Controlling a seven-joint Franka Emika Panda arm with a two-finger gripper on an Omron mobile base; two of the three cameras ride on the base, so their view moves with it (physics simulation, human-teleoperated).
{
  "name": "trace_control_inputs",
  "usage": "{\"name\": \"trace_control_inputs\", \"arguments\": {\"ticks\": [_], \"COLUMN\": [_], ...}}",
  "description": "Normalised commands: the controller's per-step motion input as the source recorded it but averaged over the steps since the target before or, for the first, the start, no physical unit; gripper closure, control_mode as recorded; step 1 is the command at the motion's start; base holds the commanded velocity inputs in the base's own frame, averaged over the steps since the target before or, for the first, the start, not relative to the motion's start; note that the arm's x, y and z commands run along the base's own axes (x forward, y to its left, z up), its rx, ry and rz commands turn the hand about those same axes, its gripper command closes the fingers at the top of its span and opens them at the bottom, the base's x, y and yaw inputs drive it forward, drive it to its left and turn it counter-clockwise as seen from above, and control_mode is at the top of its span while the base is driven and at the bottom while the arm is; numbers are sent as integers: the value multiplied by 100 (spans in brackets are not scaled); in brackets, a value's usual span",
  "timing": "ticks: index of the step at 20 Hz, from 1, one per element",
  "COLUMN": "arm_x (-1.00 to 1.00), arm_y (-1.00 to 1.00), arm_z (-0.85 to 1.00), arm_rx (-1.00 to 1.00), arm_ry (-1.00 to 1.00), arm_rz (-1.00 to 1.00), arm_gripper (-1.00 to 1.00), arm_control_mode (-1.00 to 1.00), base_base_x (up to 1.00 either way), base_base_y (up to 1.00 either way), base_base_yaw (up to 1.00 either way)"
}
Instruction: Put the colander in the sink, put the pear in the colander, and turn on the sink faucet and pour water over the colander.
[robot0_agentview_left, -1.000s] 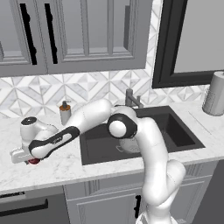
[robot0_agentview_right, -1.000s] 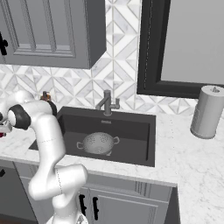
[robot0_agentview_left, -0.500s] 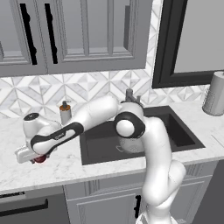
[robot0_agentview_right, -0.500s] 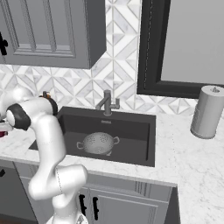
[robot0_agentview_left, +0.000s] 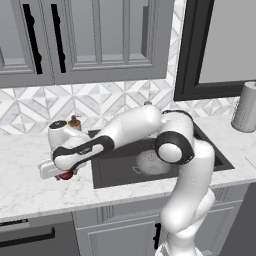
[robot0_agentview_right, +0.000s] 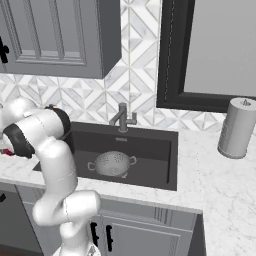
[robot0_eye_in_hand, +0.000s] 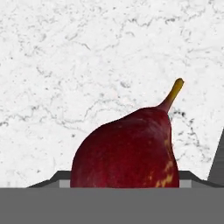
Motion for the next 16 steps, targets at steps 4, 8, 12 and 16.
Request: {"name": "trace_control_inputs", "arguments": {"ticks": [4,8,12,16], "arm_x": [-13,-20,-31,-56], "arm_y": [-83,-88,-84,-78], "arm_z": [51,50,42,38], "arm_rx": [3,3,0,0], "arm_ry": [0,0,0,0], "arm_rz": [-12,-7,-1,0], "arm_gripper": [100,100,100,100], "arm_control_mode": [-100,-100,-100,-100], "base_base_x": [0,0,0,0], "base_base_y": [0,0,0,0], "base_base_yaw": [0,0,0,0]}}
